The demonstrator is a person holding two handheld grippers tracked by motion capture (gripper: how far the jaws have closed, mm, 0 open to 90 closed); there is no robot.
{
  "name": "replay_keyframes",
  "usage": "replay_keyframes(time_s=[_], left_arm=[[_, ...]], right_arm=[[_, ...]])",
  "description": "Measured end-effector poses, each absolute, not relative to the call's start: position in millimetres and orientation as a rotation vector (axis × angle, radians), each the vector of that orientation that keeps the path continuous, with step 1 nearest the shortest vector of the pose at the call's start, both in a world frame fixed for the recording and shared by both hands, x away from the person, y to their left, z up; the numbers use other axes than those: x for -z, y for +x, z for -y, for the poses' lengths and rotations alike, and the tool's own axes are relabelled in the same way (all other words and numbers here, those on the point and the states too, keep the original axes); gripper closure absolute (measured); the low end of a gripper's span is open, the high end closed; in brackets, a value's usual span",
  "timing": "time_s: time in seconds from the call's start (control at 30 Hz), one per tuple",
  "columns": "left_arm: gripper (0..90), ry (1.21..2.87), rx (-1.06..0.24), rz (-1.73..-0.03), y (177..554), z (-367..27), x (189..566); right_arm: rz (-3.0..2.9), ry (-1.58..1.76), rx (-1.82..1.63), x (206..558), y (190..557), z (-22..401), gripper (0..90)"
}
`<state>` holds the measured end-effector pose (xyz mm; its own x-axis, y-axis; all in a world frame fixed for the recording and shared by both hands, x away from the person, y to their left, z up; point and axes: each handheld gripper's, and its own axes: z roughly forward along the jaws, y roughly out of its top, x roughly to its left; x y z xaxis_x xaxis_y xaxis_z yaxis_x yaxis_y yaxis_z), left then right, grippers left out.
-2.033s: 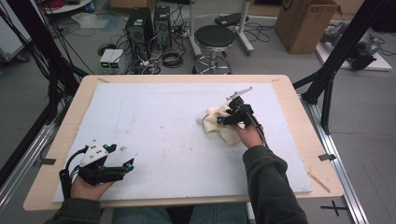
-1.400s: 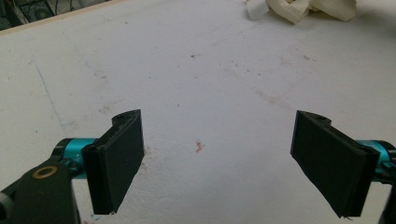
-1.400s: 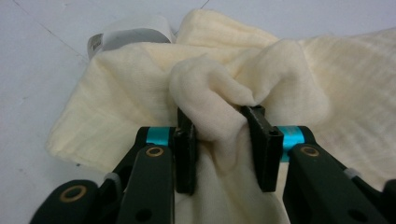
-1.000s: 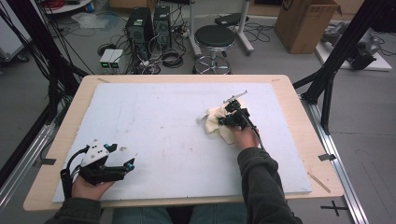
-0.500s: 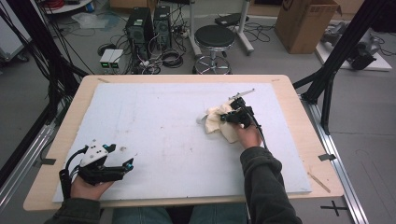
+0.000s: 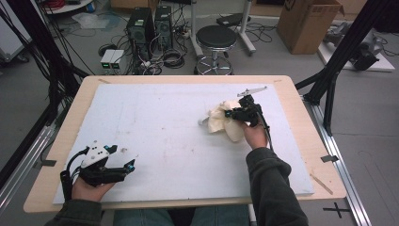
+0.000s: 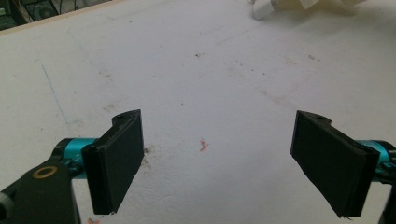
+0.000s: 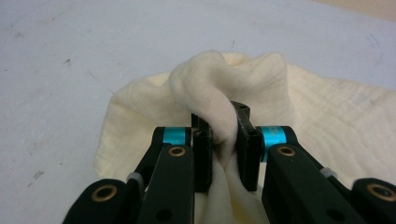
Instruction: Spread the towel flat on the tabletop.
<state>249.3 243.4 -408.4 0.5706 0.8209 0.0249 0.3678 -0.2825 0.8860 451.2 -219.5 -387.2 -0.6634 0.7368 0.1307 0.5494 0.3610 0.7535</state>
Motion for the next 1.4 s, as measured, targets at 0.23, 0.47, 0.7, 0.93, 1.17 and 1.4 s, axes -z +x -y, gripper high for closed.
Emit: replay_keyframes(time_s=[0.23, 0.47, 0.7, 0.93, 1.17, 1.4], left_arm=[[17.8, 1.876, -0.619, -0.962, 249.2, -243.9, 407.9], [17.8, 1.874, -0.621, -0.957, 248.9, -243.2, 407.7], [17.8, 1.876, -0.619, -0.953, 248.7, -242.6, 407.7], [17.8, 1.878, -0.618, -0.949, 248.5, -242.4, 407.6], [17.8, 1.874, -0.621, -0.950, 248.5, -243.2, 407.4], [17.8, 1.870, -0.622, -0.954, 247.9, -243.2, 407.1]], right_arm=[[-2.360, 1.115, -1.238, 372.8, 441.1, 223.9, 80.6], [-2.346, 1.095, -1.284, 364.9, 434.3, 226.4, 80.5], [-2.341, 1.060, -1.332, 354.7, 422.1, 223.3, 80.5], [-2.346, 0.999, -1.372, 346.0, 409.6, 214.7, 80.4], [-2.360, 0.929, -1.444, 336.6, 397.8, 199.1, 80.5], [-2.373, 0.877, -1.509, 329.5, 391.8, 184.2, 80.4]])
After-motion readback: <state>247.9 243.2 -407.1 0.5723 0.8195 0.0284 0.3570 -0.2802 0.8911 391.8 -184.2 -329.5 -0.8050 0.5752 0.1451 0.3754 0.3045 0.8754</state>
